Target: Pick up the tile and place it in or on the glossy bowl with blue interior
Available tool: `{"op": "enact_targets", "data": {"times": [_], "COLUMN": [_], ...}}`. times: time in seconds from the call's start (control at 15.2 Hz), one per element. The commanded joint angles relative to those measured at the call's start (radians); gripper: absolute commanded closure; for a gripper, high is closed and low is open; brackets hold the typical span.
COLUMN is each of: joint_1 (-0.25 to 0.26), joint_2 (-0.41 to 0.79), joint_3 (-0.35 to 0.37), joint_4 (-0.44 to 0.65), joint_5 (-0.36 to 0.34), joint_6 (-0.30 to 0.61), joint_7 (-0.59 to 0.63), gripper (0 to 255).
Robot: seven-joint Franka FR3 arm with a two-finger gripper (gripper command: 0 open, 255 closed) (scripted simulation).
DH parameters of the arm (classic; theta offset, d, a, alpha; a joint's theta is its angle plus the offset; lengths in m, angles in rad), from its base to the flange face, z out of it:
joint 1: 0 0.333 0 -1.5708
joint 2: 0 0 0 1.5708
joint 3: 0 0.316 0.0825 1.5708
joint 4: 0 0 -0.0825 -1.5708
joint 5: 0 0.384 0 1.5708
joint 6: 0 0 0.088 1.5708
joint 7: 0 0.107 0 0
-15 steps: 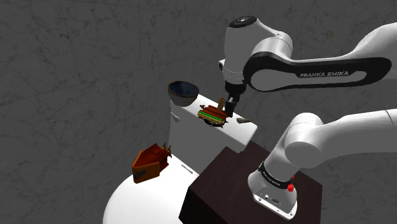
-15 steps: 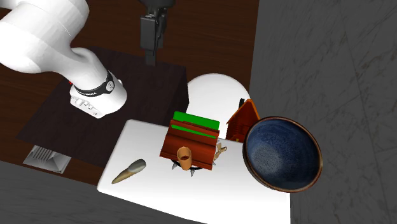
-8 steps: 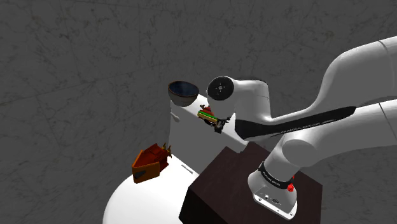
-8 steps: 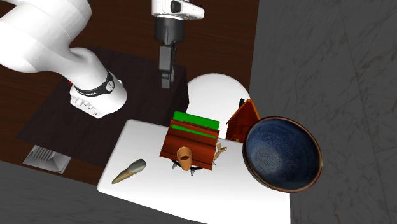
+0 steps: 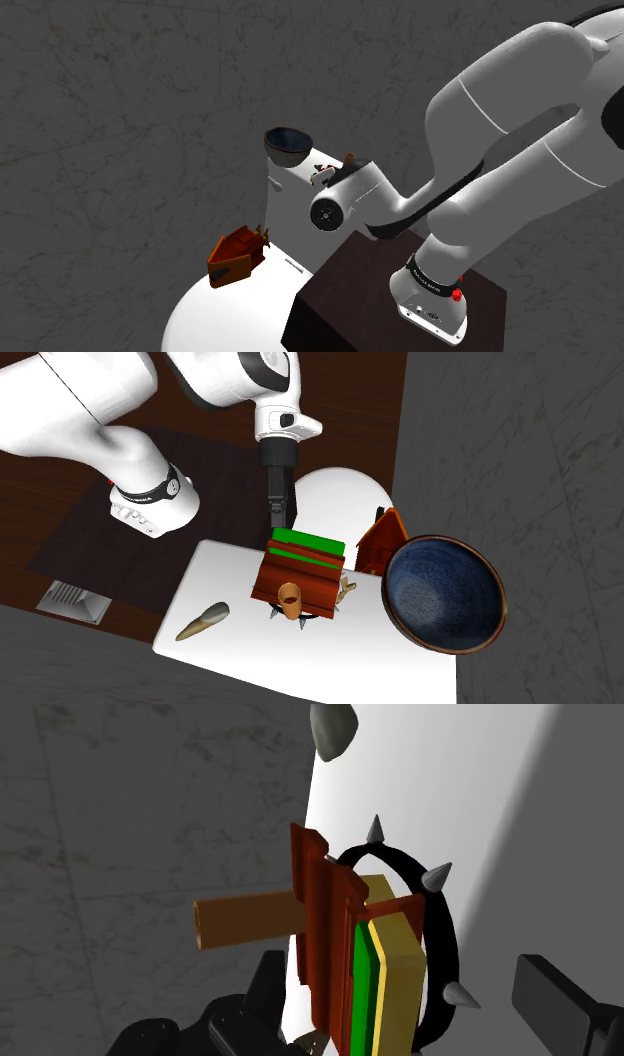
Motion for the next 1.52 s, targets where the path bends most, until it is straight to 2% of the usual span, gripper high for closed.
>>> {"op": "enact_targets", "data": {"times": [0.0,0.26,0.79,0.86,1.45], "joint_1": [-0.061,-0.147,-0.144,-0.144,-0.144], "joint_2": [0.048,0.127,0.127,0.127,0.127], "joint_3": [0.017,0.014,0.012,0.012,0.012], "joint_4": [0.006,0.012,0.012,0.012,0.012], "joint_5": [-0.086,-0.219,-0.219,-0.219,-0.220], "joint_6": [-0.005,-0.021,-0.022,-0.022,-0.022], "joint_7": [0.054,0.118,0.118,0.118,0.118], "gripper": [0,0,0,255,255]}}
